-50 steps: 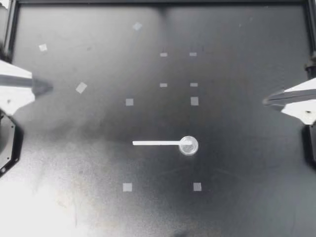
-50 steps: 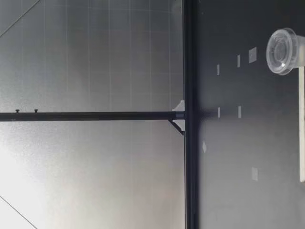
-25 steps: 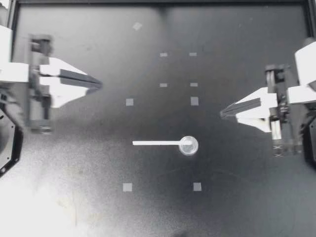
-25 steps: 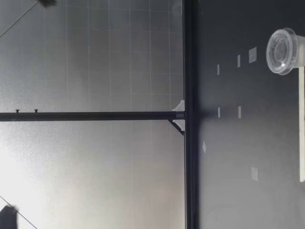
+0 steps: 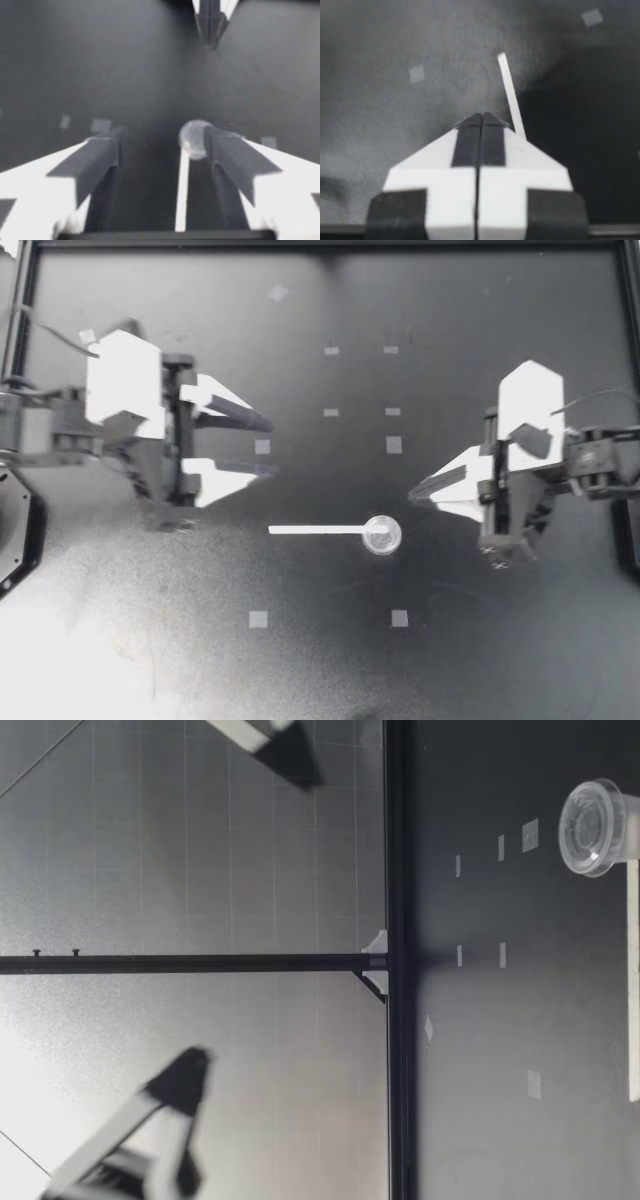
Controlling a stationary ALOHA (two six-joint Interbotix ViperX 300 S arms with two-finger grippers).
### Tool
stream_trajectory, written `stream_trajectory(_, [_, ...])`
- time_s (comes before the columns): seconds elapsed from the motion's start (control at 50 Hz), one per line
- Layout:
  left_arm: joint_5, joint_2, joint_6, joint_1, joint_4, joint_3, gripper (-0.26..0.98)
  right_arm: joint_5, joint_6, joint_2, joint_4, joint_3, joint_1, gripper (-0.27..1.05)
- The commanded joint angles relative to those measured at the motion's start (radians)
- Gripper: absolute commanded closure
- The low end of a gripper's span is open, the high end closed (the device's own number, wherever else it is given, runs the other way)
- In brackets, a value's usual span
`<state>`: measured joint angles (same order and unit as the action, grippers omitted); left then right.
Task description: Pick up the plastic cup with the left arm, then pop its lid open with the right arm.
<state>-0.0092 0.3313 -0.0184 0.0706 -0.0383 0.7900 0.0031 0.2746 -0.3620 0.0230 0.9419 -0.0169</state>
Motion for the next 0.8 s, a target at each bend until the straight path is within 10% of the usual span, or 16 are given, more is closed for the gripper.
stream_trajectory(0.0, [-0.035,-0.040,-0.009,-0.008,0.000,-0.012,0.14,-0.017,0.003,0.029,0.002,-0.015,0.012,0.81])
stream_trajectory(0.78, [-0.132,-0.462,-0.035,-0.095,0.002,-0.121,0.13,-0.041,0.077,0.250,0.003,-0.052,0.028,0.81])
